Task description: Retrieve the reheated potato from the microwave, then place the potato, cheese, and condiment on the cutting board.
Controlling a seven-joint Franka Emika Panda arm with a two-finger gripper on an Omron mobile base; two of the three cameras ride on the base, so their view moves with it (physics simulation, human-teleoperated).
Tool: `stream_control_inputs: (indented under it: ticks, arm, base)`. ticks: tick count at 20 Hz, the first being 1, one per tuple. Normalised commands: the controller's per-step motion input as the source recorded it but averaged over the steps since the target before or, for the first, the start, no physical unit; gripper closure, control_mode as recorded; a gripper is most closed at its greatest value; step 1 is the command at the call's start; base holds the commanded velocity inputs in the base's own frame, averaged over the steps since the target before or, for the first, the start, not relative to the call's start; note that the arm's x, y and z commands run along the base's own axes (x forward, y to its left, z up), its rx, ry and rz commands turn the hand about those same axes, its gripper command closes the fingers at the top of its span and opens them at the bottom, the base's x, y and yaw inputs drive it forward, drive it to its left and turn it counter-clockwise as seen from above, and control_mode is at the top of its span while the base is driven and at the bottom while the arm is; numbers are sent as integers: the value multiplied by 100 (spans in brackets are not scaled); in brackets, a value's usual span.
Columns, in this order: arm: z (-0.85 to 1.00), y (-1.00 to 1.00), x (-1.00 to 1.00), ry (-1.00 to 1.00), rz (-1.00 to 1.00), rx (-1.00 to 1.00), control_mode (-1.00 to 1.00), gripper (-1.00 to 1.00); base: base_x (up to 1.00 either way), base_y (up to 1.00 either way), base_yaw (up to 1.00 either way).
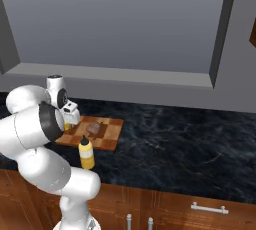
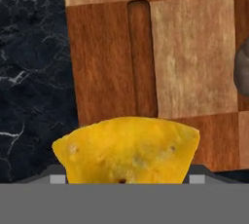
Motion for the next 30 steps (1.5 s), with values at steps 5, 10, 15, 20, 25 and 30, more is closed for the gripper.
stream_control_inputs:
  ticks: [5,10,15,20,25,30]
  arm:
    - [0,-30,24,0,-6,-4,-100,100]
    - [-10,-19,30,0,-3,-1,-100,100]
    - [-39,0,16,-2,0,0,-100,100]
    - [-34,0,7,-5,0,0,-100,-100]
    - [0,0,-6,-6,0,0,-100,-100]
    - [24,-9,-41,0,0,0,-100,-100]
  base:
    - [0,0,0]
    - [0,0,0]
    - [0,0,0]
    - [0,0,0]
    - [0,0,0]
    - [0,0,0]
